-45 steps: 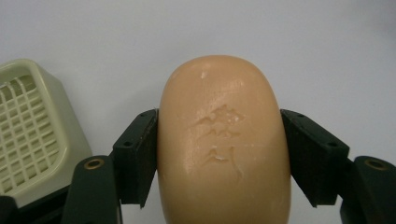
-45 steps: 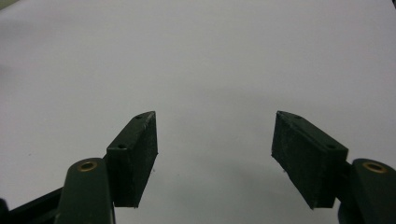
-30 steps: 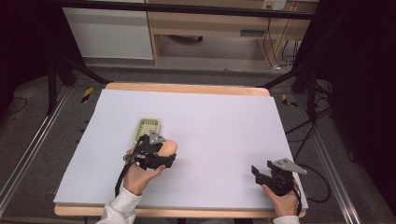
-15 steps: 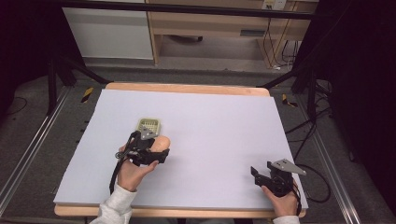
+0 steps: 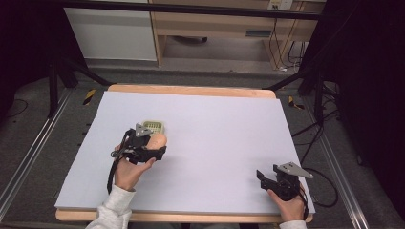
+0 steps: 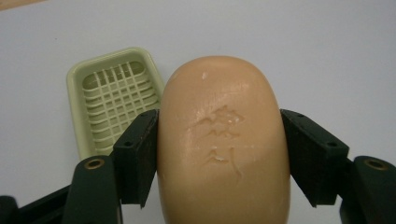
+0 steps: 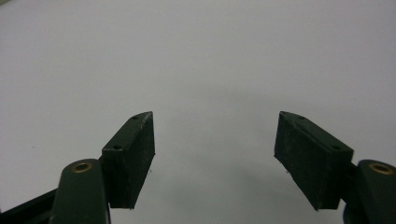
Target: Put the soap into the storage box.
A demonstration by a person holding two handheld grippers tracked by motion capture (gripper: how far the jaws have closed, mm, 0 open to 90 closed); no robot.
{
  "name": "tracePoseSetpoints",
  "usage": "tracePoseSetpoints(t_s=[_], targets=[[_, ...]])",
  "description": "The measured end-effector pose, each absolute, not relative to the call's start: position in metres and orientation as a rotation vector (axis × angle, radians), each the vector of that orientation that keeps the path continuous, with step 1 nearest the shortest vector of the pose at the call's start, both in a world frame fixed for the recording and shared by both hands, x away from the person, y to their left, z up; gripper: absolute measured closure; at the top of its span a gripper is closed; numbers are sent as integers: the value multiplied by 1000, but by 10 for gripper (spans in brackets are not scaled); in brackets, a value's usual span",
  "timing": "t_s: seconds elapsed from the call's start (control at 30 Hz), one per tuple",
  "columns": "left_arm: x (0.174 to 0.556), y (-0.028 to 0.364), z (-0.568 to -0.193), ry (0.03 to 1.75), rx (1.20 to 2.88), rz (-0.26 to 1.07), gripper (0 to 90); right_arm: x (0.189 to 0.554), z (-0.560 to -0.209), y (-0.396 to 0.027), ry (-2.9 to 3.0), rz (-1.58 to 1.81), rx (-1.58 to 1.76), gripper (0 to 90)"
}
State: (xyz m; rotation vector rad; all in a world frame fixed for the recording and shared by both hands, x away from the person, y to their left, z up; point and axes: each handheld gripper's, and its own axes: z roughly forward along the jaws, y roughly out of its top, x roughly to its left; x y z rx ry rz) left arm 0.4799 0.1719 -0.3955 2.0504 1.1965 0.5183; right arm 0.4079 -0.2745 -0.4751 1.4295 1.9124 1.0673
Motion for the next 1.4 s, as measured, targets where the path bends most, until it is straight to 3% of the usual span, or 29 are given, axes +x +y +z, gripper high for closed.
tracePoseSetpoints(t_s=[1.4], targets=[[536, 188, -397, 1289, 2003, 543, 319, 410, -475, -273, 1909, 1069, 1428, 289]])
